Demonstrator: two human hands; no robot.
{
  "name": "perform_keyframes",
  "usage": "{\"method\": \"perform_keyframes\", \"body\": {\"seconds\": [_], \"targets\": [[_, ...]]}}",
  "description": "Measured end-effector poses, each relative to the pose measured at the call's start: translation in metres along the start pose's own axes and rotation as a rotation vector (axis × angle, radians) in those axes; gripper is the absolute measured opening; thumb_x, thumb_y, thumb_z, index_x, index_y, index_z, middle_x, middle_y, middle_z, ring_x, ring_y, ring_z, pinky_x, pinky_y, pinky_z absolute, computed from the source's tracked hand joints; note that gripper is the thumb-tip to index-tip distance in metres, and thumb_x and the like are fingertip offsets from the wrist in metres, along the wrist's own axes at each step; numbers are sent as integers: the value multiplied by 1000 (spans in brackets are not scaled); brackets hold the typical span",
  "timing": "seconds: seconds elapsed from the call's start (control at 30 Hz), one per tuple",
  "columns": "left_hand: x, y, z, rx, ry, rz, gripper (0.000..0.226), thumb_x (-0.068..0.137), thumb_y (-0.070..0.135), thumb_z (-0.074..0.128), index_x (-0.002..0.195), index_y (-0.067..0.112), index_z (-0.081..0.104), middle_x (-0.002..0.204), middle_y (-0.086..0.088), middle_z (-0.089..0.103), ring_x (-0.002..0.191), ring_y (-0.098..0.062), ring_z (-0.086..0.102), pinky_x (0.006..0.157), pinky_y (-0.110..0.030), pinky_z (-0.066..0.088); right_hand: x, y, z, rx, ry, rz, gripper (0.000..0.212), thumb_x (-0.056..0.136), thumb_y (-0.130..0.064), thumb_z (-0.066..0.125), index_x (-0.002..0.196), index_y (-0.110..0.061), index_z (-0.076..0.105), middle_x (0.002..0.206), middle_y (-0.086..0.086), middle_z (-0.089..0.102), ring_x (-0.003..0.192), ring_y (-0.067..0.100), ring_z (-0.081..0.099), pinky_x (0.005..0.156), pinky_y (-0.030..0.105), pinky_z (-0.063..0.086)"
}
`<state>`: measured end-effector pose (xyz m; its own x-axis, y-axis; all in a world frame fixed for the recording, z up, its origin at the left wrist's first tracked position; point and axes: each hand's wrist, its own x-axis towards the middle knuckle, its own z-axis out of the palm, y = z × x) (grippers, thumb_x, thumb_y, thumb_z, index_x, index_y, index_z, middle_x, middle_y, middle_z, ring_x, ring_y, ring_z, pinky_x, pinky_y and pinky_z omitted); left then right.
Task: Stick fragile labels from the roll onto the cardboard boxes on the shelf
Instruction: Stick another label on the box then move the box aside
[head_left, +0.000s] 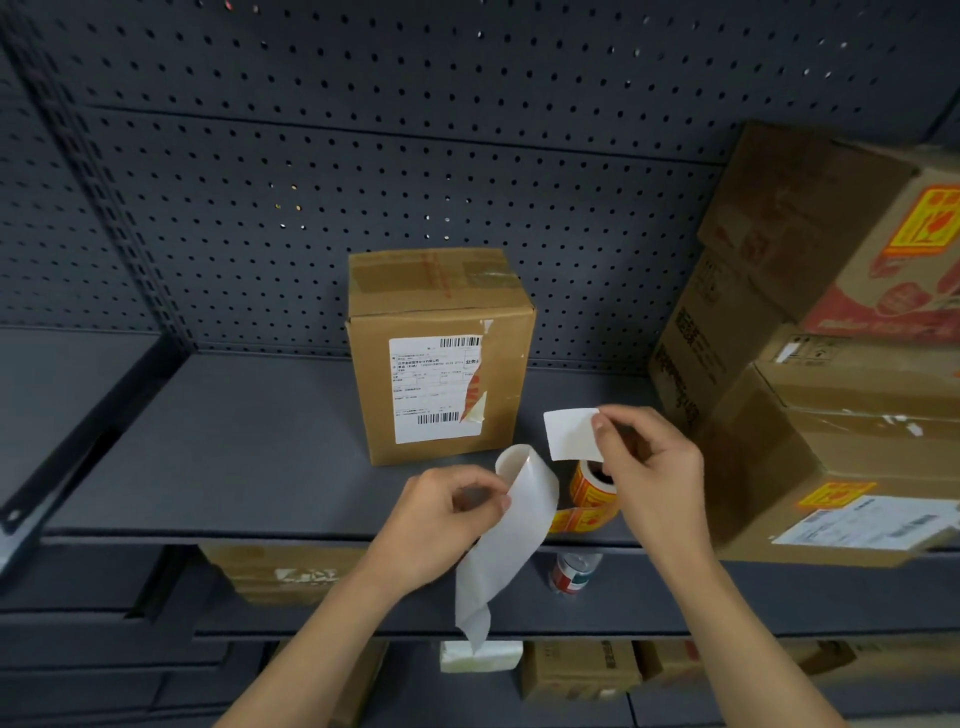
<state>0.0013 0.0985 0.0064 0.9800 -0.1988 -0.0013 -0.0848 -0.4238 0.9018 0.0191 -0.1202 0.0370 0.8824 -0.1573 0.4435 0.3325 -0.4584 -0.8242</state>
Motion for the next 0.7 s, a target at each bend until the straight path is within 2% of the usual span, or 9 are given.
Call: {"method": "perform_keyframes", "body": {"seconds": [0.1,0.23,0.3,0.4,0.57,0.7], "targets": [[-2,9,-7,-118,96,10,11,95,22,67,96,25,78,91,13,75,85,-9,69,76,-24,56,1,-9,10,-57,9,-139,12,93,-11,67,101,-16,74,96,-7,69,87,8,65,72,28,56],[-3,31,-13,-527,181,-94,16,97,16,62,95,12,77,92,-4,78,70,-19,67,64,-28,52,0,-19,22,-160,20,-369,16,92,-14,66,104,-8,75,102,0,69,90,5,63,77,21,54],[-1,40,-14,-729,198,-174,19,97,18,61,101,6,76,95,-11,78,68,-20,66,61,-27,51,-2,-20,28,-207,-10,-481,15,94,-15,67,103,-7,76,104,2,69,91,7,65,78,23,55],[3,46,-17,-907,202,-221,24,97,20,62,106,1,73,100,-16,77,67,-20,66,61,-27,51,-7,-19,34,-252,-66,-611,18,96,-19,64,103,-8,77,105,1,69,86,14,68,70,33,59],[8,47,-22,-920,181,-150,26,85,24,70,103,6,76,92,-12,76,70,-17,68,62,-25,53,-7,-13,40,-291,-183,-707,15,97,-21,65,106,-14,75,109,-1,68,77,22,69,66,38,58],[13,45,-19,-786,241,-85,16,86,8,72,101,5,76,89,-11,76,73,-17,66,65,-27,52,-4,-11,42,-304,-209,-676,14,97,-25,66,104,-17,75,110,-4,67,74,23,67,66,39,57]]}}
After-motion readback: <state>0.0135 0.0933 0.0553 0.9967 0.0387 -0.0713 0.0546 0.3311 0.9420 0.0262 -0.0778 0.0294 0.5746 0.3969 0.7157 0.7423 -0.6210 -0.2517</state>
